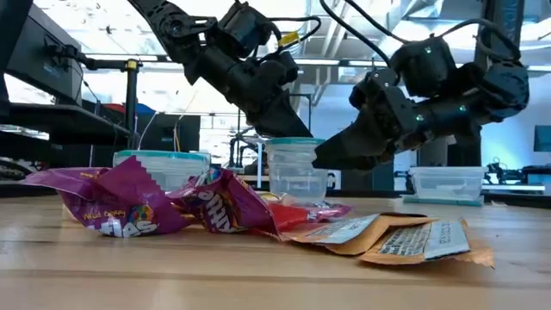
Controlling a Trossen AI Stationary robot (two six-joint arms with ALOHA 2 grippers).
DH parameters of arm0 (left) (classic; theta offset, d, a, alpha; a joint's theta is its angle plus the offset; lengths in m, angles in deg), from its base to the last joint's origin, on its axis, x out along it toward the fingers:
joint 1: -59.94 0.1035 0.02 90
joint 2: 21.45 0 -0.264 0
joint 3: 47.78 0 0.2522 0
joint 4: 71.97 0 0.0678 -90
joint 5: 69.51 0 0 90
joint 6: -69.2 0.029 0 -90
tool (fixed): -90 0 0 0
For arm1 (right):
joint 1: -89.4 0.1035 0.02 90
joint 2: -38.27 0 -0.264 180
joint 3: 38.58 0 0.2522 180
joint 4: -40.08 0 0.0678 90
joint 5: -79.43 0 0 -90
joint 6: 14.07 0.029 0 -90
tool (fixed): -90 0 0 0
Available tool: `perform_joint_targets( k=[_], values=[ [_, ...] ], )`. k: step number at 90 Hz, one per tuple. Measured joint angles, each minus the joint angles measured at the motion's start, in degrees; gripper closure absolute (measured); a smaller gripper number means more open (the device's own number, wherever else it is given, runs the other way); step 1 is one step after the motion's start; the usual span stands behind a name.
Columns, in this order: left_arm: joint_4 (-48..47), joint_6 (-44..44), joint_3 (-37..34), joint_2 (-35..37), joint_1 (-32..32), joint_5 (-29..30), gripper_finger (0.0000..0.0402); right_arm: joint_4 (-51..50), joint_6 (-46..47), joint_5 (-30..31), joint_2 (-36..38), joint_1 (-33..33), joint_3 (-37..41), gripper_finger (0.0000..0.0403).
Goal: Sort candy
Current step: Open the small round transparent bin
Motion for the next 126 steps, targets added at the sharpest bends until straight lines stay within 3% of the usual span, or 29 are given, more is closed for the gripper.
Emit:
perform_joint_targets(
  k=[22, 31, 50, 75, 90, 115, 126],
  values=[
    [1.28, -1.23, 0.0, -0.25, -1.1, 1.55, 0.0274, 2.29, 1.66, -0.62, -0.02, -0.16, 0.03, 0.0173],
    [2.5, -2.89, 0.02, -2.09, -1.09, 1.55, 0.0274, 3.9, 4.49, -5.41, -0.19, -1.25, -0.14, 0.0178],
    [4.73, -4.18, 0.28, -6.45, -1.2, 1.52, 0.0274, 11.66, 11.3, -22.72, 0.44, -4.6, -0.78, 0.0203],
    [4.96, -3.61, 0.2, -6.62, -1.17, 1.4, 0.0274, 4.42, 10.96, -26.72, 0.83, -5.6, -0.68, 0.022],
    [4.75, -2.49, 1.65, -6.85, -1.22, -0.25, 0.0274, -6.04, 4.5, -26.03, 7.92, -3.72, -0.75, 0.0226],
    [-2.08, 1.13, 9.45, -7.04, -1.42, -1.14, 0.0274, -36.03, -6.83, -12.7, 24.27, -1.57, -0.7, 0.023],
    [-8.32, 3.03, 14.58, -7.2, -1.4, -1.04, 0.0274, -42.02, -7.32, -10.05, 29.97, -1.63, -0.64, 0.023]
  ],
)
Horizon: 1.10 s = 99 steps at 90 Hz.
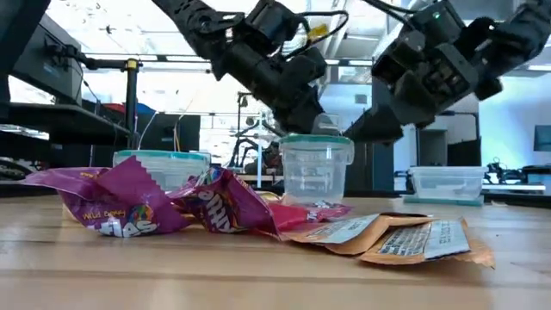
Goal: Sort candy
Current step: Open the small round transparent bin
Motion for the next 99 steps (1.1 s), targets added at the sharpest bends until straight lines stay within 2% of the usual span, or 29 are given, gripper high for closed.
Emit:
perform_joint_targets(
  k=[6, 15, 27, 37, 53, 62, 70, 83, 99],
  values=[
    [-6.49, 1.58, 3.45, 0.37, -0.02, 0.65, 0.0274, -2.38, 0.03, 1.05, 2.11, -0.1, 0.0, 0.023],
    [-22.55, 2.63, 8.33, 2.17, -0.19, 6.85, 0.0274, -6.95, 0.24, 3.12, 4.17, -0.1, 0.0, 0.023],
    [-31.21, 1.36, 9.19, 6.35, -1.09, 9.71, 0.0274, -10.43, 1.35, 8.19, 3.71, 0.38, 0.0, 0.023],
    [-32.2, -1.78, 6.18, 9.1, -2.57, 9.49, 0.0274, -8.63, 1.75, 13.15, 0.44, 0.83, -0.04, 0.023],
    [-33.1, -7.98, 1.03, 9.16, -5.77, 9.64, 0.0274, -2.13, 1.75, 18.89, -7.07, -0.24, 0.04, 0.023],
    [-30.35, -9.82, -2.05, 9.24, -7.73, 9.92, 0.0274, 0.52, 1.78, 19.34, -10.33, -1.49, 0.07, 0.023],
    [-26.11, -11.63, -4.93, 9.02, -8.03, 12.93, 0.0274, 3.64, 1.78, 19.34, -12.44, -2.14, 0.1, 0.023],
    [-19.97, -14.17, -8.3, 9.08, -6.33, 14.32, 0.0274, 7.94, 2.86, 19.3, -14.04, -2.3, 0.04, 0.023],
    [-15.52, -13.17, -9.34, 9.1, -2.63, 17.16, 0.0274, 9.03, 4.74, 18.78, -14.01, 0.02, 0.02, 0.023]
  ],
)
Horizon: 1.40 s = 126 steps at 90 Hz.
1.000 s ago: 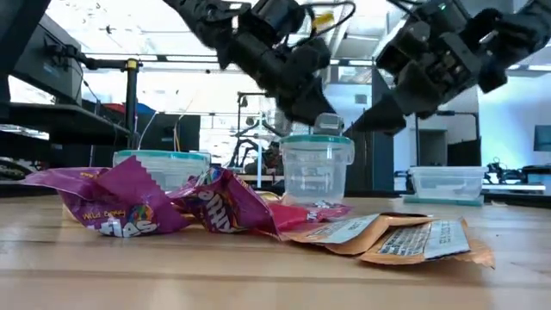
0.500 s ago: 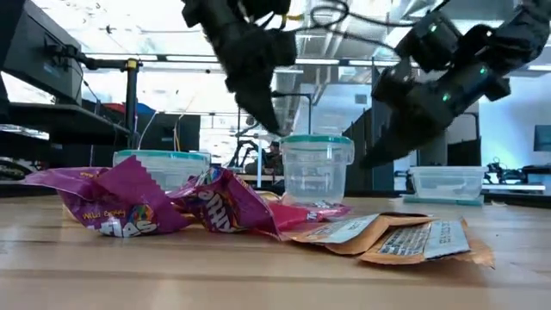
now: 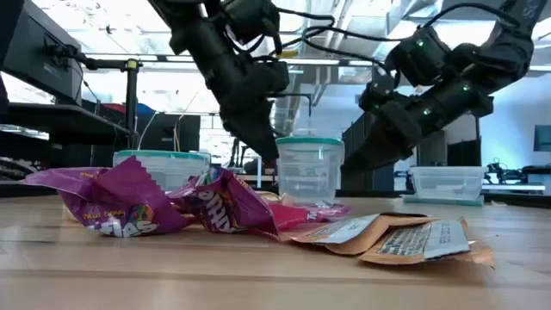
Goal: Sort candy
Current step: Open the small round transparent bin
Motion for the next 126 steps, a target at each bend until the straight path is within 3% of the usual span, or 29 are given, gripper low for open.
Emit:
perform_joint_targets(
  k=[21, 51, 72, 104, 126],
  values=[
    [0.47, 1.58, 0.0, 0.02, 3.44, -0.62, 0.0274, -1.1, 0.75, 0.18, 0.0, 4.01, 0.0, 0.023],
    [-5.63, 2.3, 2.71, 2.58, 1.37, -0.58, 0.0274, -6.96, 3.05, 0.05, 3.83, 3.99, 0.0, 0.023],
    [-4.98, -1.19, 6.32, 3.64, 2.95, 0.36, 0.0274, -11.44, 1.74, 0.41, 6.18, 1.59, 0.0, 0.023],
    [-7.81, 2.13, 6.32, 3.54, 4.81, -1.39, 0.0274, -15.95, 0.6, -0.43, 7.28, -3.9, 0.03, 0.023],
    [3.4, 9.86, 6.43, 2.09, 5.36, -8.13, 0.0274, -8.87, 0.79, -5.75, 7.26, -3.61, 0.03, 0.023]
  ],
)
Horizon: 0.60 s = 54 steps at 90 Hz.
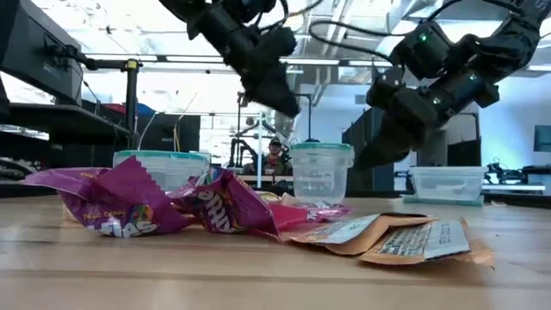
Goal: Sort candy
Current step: Open the small round transparent bin
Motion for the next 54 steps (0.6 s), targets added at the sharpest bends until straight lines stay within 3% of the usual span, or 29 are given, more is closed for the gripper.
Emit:
perform_joint_targets(
  k=[18, 54],
  values=[
    [6.63, 3.04, -0.11, -5.6, 2.02, -6.31, 0.0274, 9.16, 1.95, 0.06, -4.88, 1.99, -0.07, 0.023],
    [12.12, 11.49, -0.11, -8.05, 3.11, -6.46, 0.0274, 19.9, 3.15, 1.99, -14.33, 2.05, 0.04, 0.023]
  ],
)
